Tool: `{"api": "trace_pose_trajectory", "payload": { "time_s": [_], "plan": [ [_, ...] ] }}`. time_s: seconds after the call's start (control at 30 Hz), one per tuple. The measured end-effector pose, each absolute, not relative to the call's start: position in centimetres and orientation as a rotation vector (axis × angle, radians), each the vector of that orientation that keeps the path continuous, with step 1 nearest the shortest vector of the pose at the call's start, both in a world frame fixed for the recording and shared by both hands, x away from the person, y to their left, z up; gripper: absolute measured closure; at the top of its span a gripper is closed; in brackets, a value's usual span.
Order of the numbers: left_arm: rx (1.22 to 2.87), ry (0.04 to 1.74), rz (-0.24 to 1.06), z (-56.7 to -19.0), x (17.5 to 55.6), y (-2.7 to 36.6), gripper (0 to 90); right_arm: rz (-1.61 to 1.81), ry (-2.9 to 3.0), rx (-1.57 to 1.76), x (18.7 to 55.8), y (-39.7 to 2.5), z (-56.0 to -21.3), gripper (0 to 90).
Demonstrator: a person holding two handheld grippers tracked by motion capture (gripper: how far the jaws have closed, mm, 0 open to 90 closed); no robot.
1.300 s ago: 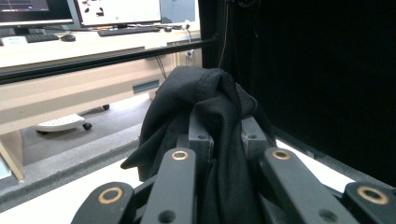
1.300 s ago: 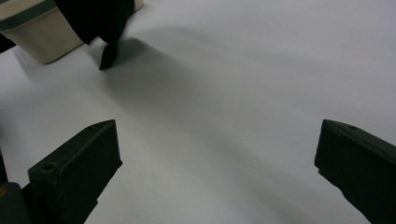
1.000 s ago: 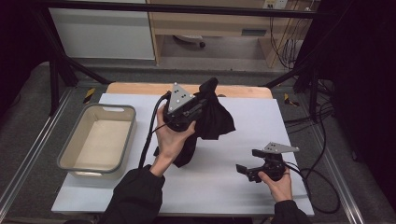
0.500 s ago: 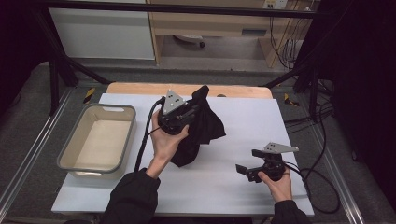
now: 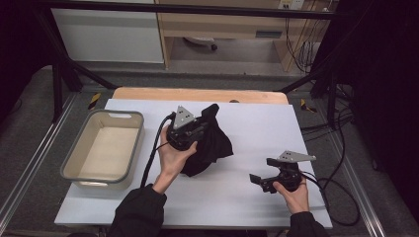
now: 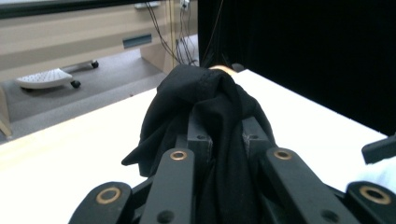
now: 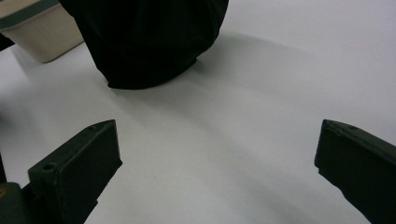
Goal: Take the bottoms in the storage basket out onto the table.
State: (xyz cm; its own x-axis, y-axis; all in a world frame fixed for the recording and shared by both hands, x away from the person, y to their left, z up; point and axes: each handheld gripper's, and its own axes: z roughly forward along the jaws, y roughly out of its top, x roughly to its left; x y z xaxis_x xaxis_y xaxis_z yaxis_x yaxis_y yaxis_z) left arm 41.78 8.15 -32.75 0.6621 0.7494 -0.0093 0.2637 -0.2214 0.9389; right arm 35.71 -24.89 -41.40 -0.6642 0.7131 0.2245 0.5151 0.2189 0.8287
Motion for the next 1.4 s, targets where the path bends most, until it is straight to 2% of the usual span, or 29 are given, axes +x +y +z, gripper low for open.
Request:
{"api": "trace_pose_trajectory", "payload": {
  "time_s": [0.57,0.93,1.23,1.4],
  "plan": [
    [1.896,0.826,0.530,-35.6,41.8,8.7,78.1,1.426,2.283,1.176,35.7,-24.9,-41.5,0.7],
    [1.961,0.854,0.470,-37.4,42.0,8.9,77.0,1.422,2.285,1.176,35.7,-24.9,-41.5,0.7],
    [2.028,0.850,0.463,-38.4,41.9,8.8,74.1,1.420,2.285,1.176,35.7,-24.9,-41.5,0.7],
    [2.059,0.855,0.459,-38.6,42.1,8.8,69.3,1.422,2.284,1.176,35.7,-24.9,-41.5,0.7]
  ]
}}
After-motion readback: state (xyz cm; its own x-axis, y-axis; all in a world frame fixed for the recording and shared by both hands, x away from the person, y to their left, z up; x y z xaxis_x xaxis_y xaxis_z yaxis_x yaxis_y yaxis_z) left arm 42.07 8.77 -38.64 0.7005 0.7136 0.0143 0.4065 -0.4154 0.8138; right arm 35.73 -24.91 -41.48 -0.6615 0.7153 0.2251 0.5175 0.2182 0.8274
